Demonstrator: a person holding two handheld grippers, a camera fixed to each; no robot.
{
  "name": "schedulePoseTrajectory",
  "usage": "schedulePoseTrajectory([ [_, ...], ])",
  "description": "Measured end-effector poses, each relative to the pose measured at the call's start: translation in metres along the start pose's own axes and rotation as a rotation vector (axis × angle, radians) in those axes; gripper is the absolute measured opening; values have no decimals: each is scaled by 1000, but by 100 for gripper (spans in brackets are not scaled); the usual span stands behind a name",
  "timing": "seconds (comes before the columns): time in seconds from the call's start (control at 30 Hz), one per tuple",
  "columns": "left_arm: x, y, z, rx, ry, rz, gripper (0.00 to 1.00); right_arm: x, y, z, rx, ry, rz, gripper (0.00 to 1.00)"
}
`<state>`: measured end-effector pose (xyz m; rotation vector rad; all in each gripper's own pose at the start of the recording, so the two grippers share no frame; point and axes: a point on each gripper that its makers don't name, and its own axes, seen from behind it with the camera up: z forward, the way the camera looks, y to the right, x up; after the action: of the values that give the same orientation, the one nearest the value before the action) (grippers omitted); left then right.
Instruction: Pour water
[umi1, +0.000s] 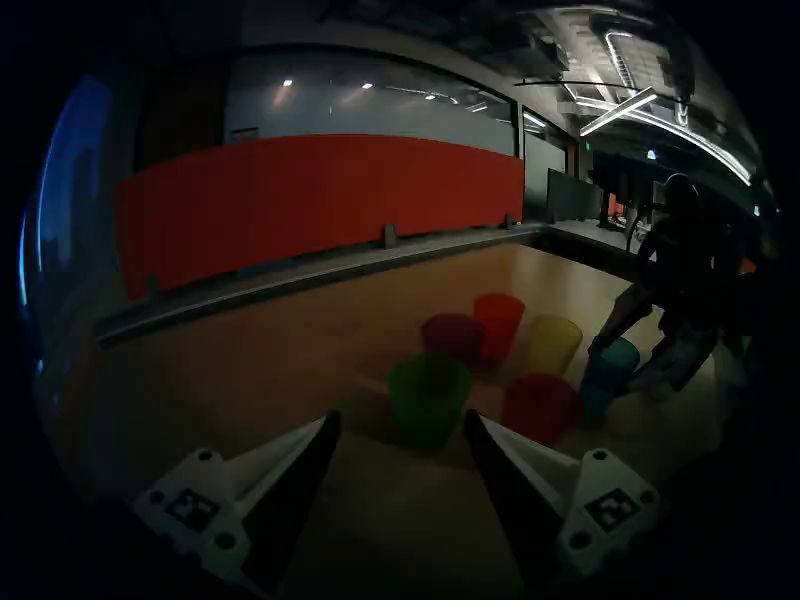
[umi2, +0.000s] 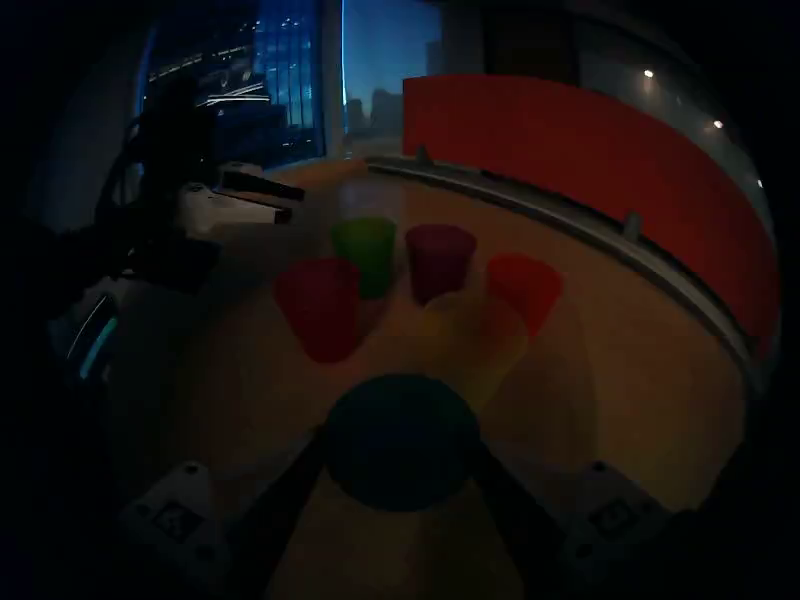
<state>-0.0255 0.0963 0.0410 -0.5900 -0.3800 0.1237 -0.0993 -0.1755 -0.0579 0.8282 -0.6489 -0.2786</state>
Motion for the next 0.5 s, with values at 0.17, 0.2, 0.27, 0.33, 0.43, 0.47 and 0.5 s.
schedulePoseTrajectory([
  [0.17, -2, -1, 5, -3, -9, 3, 91, 0, 2, 1, 0, -3, -10, 100],
  [0.2, -2, -1, 6, -4, -11, 3, 91, 0, 2, 1, 2, -4, -11, 100],
  [0.27, -3, -1, 9, -6, -16, 2, 91, 0, 1, 0, 5, -4, -12, 100],
  [0.33, -4, 0, 12, -10, -21, 3, 92, 0, 0, 0, 9, -3, -10, 100],
  [0.43, -6, 3, 16, -18, -30, 9, 91, 1, -1, -1, 15, -1, -5, 100],
  [0.47, -6, 4, 17, -22, -33, 12, 91, 2, -1, -1, 17, 1, -3, 100],
  [0.5, -7, 5, 18, -24, -37, 15, 91, 3, -1, -1, 18, 3, -2, 100],
])
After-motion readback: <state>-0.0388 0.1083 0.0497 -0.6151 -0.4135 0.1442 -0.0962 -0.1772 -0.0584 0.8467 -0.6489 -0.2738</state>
